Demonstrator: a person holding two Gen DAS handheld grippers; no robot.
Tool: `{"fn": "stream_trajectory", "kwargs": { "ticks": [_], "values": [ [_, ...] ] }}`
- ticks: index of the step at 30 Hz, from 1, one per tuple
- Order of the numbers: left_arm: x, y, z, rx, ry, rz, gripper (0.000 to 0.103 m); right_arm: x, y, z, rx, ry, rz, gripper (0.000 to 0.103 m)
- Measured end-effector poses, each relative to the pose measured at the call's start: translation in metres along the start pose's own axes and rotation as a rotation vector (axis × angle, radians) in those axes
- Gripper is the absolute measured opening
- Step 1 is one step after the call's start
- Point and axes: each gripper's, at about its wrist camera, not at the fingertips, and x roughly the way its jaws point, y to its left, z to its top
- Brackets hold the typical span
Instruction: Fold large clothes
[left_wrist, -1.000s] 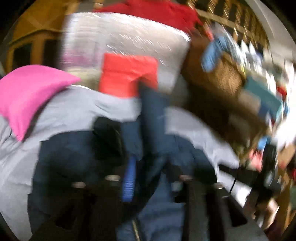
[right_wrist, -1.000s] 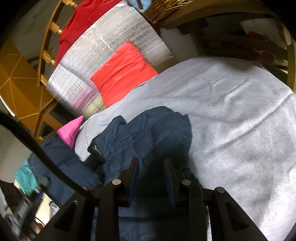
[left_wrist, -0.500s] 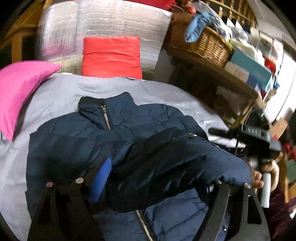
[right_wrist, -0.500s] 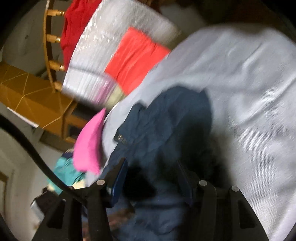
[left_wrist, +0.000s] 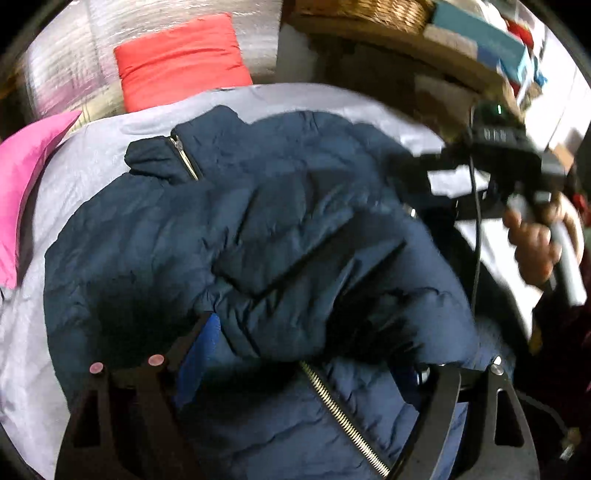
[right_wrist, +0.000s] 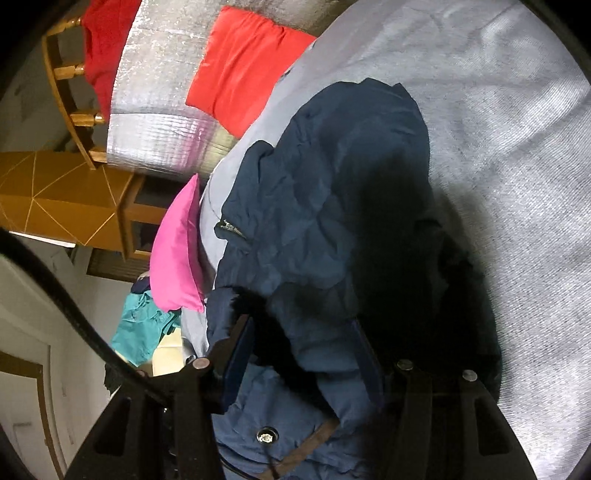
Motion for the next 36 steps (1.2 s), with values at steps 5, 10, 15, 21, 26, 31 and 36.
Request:
{"fn": "stream_trajectory", "kwargs": {
  "ticks": [5,10,15,21,26,31,36],
  "values": [
    [-0.003,0.001,-0.014,0.054,0.032,0.058,0.085,-0.004,-0.001,-0.001,-0.022,0.024,0.003,0.058],
    [-0.017,0.020,-0.023,-0.006,0.008,0.082,0.086,-0.012,-0.001,-0.009,-0.022,0.029,0.023,0.058],
    [-0.033,0.052,-0.028,-0.165,-0.048,0.104,0.085,-0.023,0.002,-0.031,-0.005,0.041,0.095,0.059],
    [-0.041,0.085,-0.033,-0.345,-0.067,0.224,0.085,-0.026,-0.011,-0.068,0.067,0.067,0.204,0.069],
    [-0.047,0.122,-0.041,-0.535,-0.071,0.289,0.085,-0.001,-0.005,-0.096,0.081,0.142,0.289,0.080],
    [-0.048,0.144,-0.049,-0.652,-0.057,0.322,0.085,0.029,0.001,-0.101,0.117,0.137,0.310,0.080],
    [-0.045,0.161,-0.058,-0.718,-0.017,0.352,0.085,0.033,0.018,-0.097,0.062,0.064,0.298,0.057]
  ]
}}
